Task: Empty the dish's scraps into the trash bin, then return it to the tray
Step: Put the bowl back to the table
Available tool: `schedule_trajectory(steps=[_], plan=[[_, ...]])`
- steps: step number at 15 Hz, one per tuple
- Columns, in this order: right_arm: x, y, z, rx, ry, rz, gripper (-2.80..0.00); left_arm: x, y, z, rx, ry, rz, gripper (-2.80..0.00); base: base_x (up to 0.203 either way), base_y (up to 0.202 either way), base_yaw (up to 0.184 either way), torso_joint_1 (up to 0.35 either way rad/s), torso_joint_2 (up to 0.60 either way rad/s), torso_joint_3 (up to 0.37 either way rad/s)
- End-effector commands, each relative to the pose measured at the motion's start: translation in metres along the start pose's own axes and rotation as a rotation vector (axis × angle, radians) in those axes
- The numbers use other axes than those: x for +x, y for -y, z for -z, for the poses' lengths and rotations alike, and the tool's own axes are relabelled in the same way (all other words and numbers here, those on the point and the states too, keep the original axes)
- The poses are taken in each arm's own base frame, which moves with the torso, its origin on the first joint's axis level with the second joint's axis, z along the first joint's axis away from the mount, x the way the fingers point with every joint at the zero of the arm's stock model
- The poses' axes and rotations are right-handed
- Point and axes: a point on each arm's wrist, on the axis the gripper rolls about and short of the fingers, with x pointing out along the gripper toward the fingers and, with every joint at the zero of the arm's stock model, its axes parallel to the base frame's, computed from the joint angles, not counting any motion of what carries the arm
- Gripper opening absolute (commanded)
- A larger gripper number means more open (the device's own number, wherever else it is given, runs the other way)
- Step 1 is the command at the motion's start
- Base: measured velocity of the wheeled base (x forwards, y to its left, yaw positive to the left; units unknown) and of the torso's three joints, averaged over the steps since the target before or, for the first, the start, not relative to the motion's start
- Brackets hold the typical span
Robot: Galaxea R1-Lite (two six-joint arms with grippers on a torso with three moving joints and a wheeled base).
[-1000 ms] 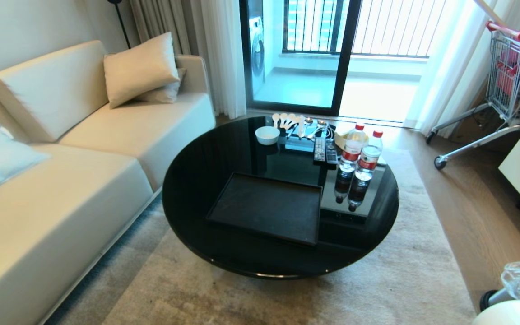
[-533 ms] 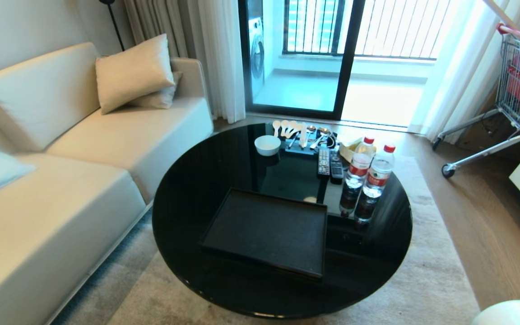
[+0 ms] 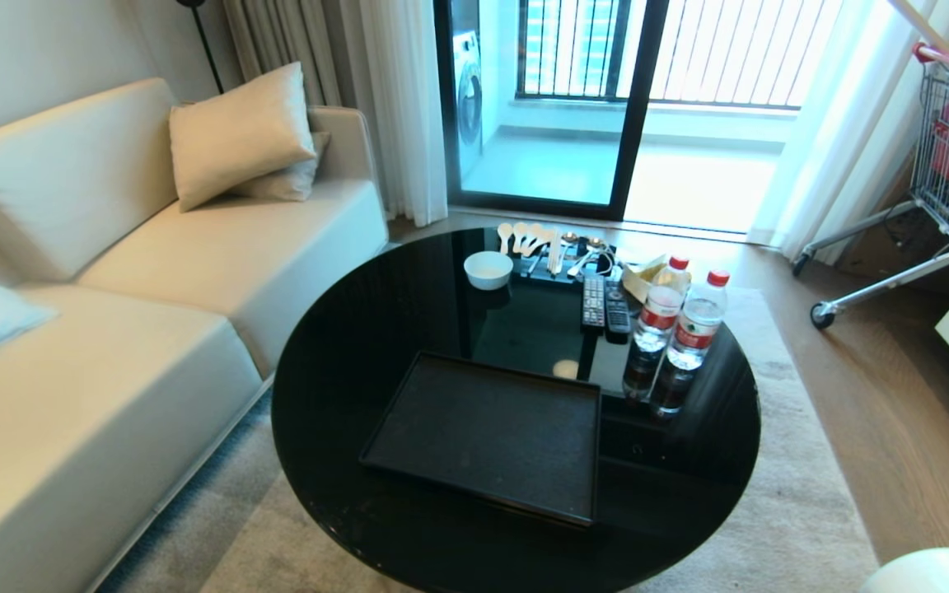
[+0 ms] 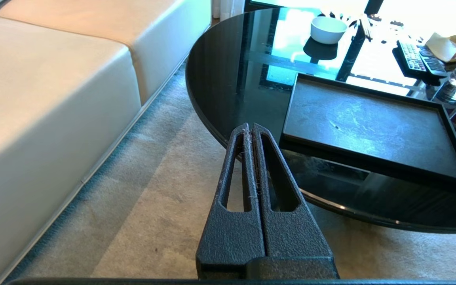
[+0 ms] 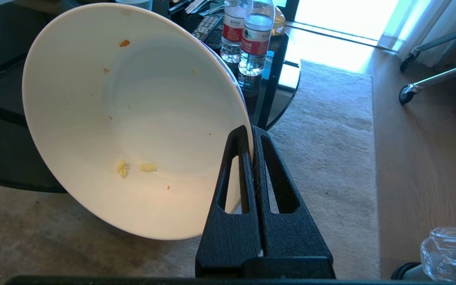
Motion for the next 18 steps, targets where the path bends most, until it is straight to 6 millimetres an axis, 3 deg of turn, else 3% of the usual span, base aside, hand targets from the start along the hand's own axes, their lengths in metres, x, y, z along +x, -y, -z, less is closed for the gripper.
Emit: schedule_trajectory(steps=[1, 6, 11, 15, 18], plan=[[0.0, 0.0, 0.0, 0.001, 0.0, 0.001, -2.8, 0.0, 0.0, 0.0, -0.001, 0.001, -0.001, -2.8, 0.0, 0.0, 0.0, 0.0, 0.0, 0.0], [0.001, 0.0, -0.004, -0.068, -0.024, -0.012, -2.8, 0.0, 0.0, 0.0, -0.001, 0.001, -0.001, -2.8, 0.0, 0.0, 0.0, 0.0, 0.0, 0.0], [0.012, 0.004, -0.049, -0.066, -0.096, -0.105, -2.8, 0.0, 0.0, 0.0, -0.001, 0.001, -0.001, -2.8, 0.0, 0.0, 0.0, 0.0, 0.0, 0.0], [0.053, 0.011, -0.093, -0.049, -0.233, -0.132, -2.8, 0.0, 0.0, 0.0, -0.001, 0.001, -0.001, -2.8, 0.0, 0.0, 0.0, 0.0, 0.0, 0.0], [0.102, 0.016, -0.112, -0.035, -0.373, -0.163, -2.8, 0.0, 0.0, 0.0, 0.0, 0.001, -0.001, -2.8, 0.0, 0.0, 0.0, 0.0, 0.0, 0.0]])
